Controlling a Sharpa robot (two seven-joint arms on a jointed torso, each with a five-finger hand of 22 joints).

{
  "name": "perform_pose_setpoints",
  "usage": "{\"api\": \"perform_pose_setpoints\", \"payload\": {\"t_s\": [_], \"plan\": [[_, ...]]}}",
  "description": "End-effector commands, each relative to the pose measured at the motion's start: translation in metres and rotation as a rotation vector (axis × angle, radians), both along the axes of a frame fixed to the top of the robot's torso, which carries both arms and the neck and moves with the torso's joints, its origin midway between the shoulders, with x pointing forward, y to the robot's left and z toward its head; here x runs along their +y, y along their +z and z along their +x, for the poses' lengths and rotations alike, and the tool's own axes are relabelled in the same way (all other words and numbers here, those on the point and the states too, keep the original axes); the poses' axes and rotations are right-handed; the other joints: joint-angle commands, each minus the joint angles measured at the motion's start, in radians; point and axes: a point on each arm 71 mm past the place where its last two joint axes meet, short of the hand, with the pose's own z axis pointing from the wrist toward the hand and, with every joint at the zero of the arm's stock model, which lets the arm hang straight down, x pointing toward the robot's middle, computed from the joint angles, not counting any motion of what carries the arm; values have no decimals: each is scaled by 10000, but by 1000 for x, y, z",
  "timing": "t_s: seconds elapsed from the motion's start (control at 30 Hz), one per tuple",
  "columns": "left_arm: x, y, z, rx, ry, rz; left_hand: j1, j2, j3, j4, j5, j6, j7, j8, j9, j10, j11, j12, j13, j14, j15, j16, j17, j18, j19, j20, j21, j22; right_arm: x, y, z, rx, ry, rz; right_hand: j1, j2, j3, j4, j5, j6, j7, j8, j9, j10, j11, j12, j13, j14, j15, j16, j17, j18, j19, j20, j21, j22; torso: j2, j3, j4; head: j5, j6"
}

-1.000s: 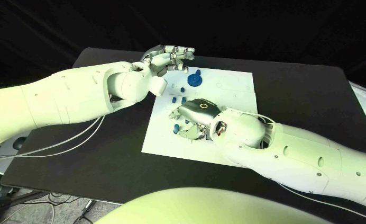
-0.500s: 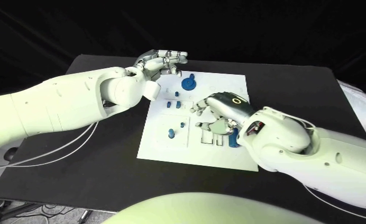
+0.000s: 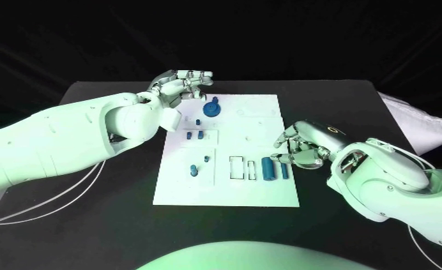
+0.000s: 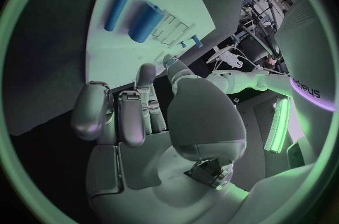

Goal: Assemble the parts on the task board

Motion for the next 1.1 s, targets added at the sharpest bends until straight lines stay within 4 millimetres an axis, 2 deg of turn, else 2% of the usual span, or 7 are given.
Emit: {"api": "perform_pose_setpoints", "payload": {"t_s": [0.03, 0.13, 0.23, 0.33, 0.53, 0.8, 1.1], "plan": [[-3, 1, -1, -88, -254, -95, 43, 91, 1, -40, 26, -49, -16, 52, -9, -58, -8, 65, 16, -64, -22, -28, -10, 113, 82, 7, -43, -12, -10, -7, 0, 733, -1229, -426, -188, -11, -359, 368, 476, -61, -19, 108, 79, 130, -8, 1074, 1403, 605, -13, 72, 75, -107, 10, 16, 57, 50, -19, 1, -52, -69, 26], [-3, 0, -2, -69, -277, -100, 52, 92, 5, -50, 27, -51, -17, 53, -9, -65, -8, 70, 15, -65, -24, -27, -14, 114, 83, 6, -44, -11, -11, -11, 0, 826, -1282, -772, -365, 12, -753, 810, 787, -124, -16, 189, 169, 73, 7, 1566, 2117, 606, -15, 128, 144, -104, -10, 23, 92, 91, -7, 11, -22, -80, 17], [-3, 0, -2, -47, -301, -101, 52, 92, 5, -50, 27, -51, -17, 53, -9, -65, -8, 70, 15, -65, -24, -27, -14, 114, 83, 6, -44, -11, -6, -15, 0, 946, -1165, -1056, -282, 61, -1075, 1161, 816, -256, 8, 228, 245, -5, 33, 1800, 2567, 623, 8, 227, 286, -117, -6, 42, 160, 197, -1, -7, -9, -90, 15], [-3, -1, -2, -43, -307, -98, 52, 92, 5, -50, 27, -51, -17, 53, -9, -65, -8, 70, 15, -65, -24, -27, -14, 114, 83, 6, -44, -11, -1, -21, 0, 1122, -1044, -1199, -175, 97, -1252, 1348, 804, -292, 14, 270, 299, -12, 41, 1906, 2809, 629, 15, 272, 346, -125, -2, 55, 201, 259, -4, -16, 2, -97, 16], [-2, -1, -2, -58, -310, -89, 97, 123, 38, -93, 44, -65, -11, 57, -12, -95, -5, 92, 11, -78, -29, -26, -34, 115, 81, 0, -47, -8, 7, -33, 1, 1425, -882, -1393, -16, 147, -1387, 1472, 812, -268, 2, 346, 364, -30, 35, 1950, 2978, 623, 13, 281, 350, -127, -8, 60, 224, 292, -4, -16, -19, -58, -19], [-1, -1, -2, -69, -297, -85, 112, 142, 52, -110, 50, -53, -15, 69, -9, -105, -5, 106, 10, -83, -29, -25, -44, 115, 80, -2, -47, -5, 14, -42, 2, 1740, -773, -1652, 61, 216, -1569, 1671, 809, -240, -16, 430, 439, 32, 22, 2078, 3259, 623, 7, 301, 374, -132, -11, 60, 253, 336, -6, -14, -20, -31, -85], [-1, -1, -2, -59, -290, -77, 112, 142, 52, -110, 50, -52, -15, 70, -9, -106, -5, 106, 9, -84, -29, -25, -44, 115, 80, -2, -47, -5, 19, -49, 2, 1914, -690, -2014, 149, 256, -1726, 1814, 776, -171, -46, 526, 524, 74, 1, 2165, 3467, 626, -6, 330, 418, -138, -14, 55, 280, 385, -3, -10, -21, -14, -103]]}}
